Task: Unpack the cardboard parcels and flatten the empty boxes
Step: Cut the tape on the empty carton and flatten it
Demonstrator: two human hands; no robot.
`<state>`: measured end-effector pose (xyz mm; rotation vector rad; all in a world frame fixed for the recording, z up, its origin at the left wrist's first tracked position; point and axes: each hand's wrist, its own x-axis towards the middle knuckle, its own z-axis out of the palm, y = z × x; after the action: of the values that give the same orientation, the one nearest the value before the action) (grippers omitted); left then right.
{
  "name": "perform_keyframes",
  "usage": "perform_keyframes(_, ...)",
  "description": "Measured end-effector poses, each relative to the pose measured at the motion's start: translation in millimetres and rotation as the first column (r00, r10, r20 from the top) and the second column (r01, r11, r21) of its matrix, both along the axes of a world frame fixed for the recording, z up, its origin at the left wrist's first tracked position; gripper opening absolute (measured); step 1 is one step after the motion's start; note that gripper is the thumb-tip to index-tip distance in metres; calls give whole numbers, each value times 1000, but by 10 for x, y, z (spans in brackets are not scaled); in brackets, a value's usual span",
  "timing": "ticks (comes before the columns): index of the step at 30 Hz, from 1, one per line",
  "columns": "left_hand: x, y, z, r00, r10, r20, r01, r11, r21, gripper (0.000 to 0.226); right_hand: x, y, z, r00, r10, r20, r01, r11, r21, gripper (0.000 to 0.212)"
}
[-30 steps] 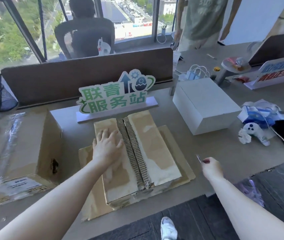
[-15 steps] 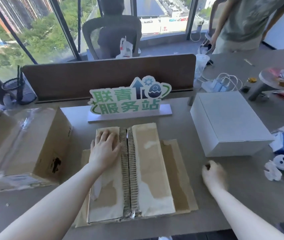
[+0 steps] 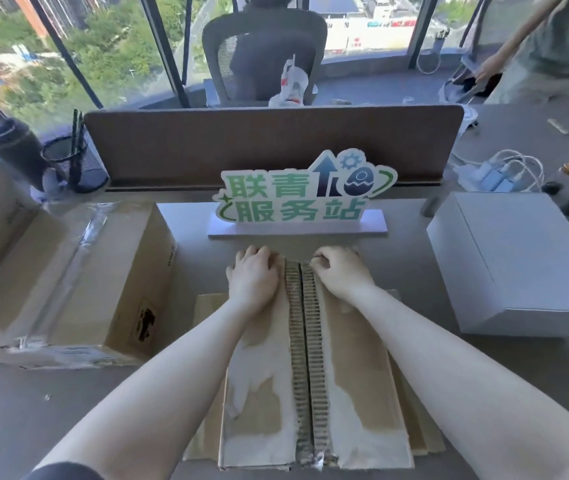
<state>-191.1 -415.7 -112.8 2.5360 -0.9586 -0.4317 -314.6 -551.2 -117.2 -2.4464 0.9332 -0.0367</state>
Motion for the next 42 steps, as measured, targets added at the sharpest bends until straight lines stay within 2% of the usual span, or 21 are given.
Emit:
perform_keyframes(2, 35, -10, -26, 999, 28, -24, -29, 997, -66, 22, -1, -14, -32, 987, -86, 139, 74, 993, 91, 14)
perform_keyframes(4, 56, -26, -48, 998, 48, -51, -53, 993, -102, 19, -3, -21, -21, 972, -134, 193, 107, 984, 145, 14)
perform_keyframes(8, 68, -41, -37, 994, 65, -91, -77, 987, -143, 16, 13, 7, 16, 975, -123, 182, 100, 986, 130, 16)
perform_keyframes(14, 173, -18, 7, 961, 51, -273, -138, 941, -309, 20, -55, -43, 88, 952, -166, 257, 92, 956, 277, 15)
perform_keyframes(20, 210, 9, -11, 932, 9, -363, -146, 925, -351, 16, -63, -52, 106, 961, -168, 220, 107, 959, 261, 25)
perform_keyframes(22, 168, 21, -12, 940, -15, -341, -105, 938, -331, 18, -53, -35, 104, 972, -147, 185, 103, 968, 228, 29)
perform_keyframes(26, 65, 3, -19, 974, -22, -227, -46, 956, -291, 17, -29, 74, 148, 996, 30, -89, -36, 997, -71, 24)
perform_keyframes(28, 68, 4, -27, 977, -11, -213, -52, 956, -290, 18, -18, 94, 187, 988, 85, -129, -99, 989, -110, 29)
perform_keyframes(31, 93, 20, -35, 978, -21, -207, -45, 951, -305, 21, -18, 74, 214, 981, 104, -162, -114, 992, -54, 36)
perform_keyframes(36, 70, 19, -32, 985, -45, -166, -4, 958, -288, 16, -19, 50, 290, 998, 60, -34, -50, 970, 238, 25)
perform_keyframes(40, 34, 16, -36, 989, -61, -134, 25, 965, -260, 14, -81, 8, 228, 996, 17, 91, -38, 973, 227, 13)
perform_keyframes(42, 17, 8, -32, 991, -53, -123, 21, 969, -245, 14, -93, 2, 208, 996, 43, 75, -57, 978, 200, 12)
